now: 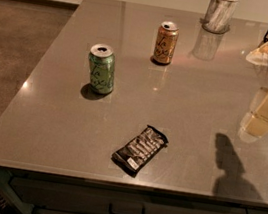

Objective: Knock green can over

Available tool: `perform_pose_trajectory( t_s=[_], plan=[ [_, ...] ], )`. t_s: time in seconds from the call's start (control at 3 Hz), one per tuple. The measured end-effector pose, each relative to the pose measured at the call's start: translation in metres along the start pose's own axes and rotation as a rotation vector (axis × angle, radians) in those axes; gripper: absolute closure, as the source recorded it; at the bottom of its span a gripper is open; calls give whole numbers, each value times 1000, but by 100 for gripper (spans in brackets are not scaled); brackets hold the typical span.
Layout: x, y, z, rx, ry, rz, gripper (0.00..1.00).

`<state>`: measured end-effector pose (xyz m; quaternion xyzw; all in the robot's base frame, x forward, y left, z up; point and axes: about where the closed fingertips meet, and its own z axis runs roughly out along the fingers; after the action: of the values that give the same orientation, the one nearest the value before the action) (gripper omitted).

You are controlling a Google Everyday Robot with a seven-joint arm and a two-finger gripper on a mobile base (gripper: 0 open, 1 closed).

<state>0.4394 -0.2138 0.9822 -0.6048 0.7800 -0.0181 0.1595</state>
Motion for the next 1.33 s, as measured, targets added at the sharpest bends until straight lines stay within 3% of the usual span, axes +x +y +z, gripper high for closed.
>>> perform_pose_trajectory(
  t_s=[0.33, 0.67, 1.0, 1.33],
  plan=[
    [-12, -2, 8, -26, -109, 4, 0],
    [-47, 3, 18, -83, -247, 6, 0],
    [-101, 8, 30, -139, -399, 50, 0],
    [-137, 1, 41, -119, -480, 109, 0]
  ],
)
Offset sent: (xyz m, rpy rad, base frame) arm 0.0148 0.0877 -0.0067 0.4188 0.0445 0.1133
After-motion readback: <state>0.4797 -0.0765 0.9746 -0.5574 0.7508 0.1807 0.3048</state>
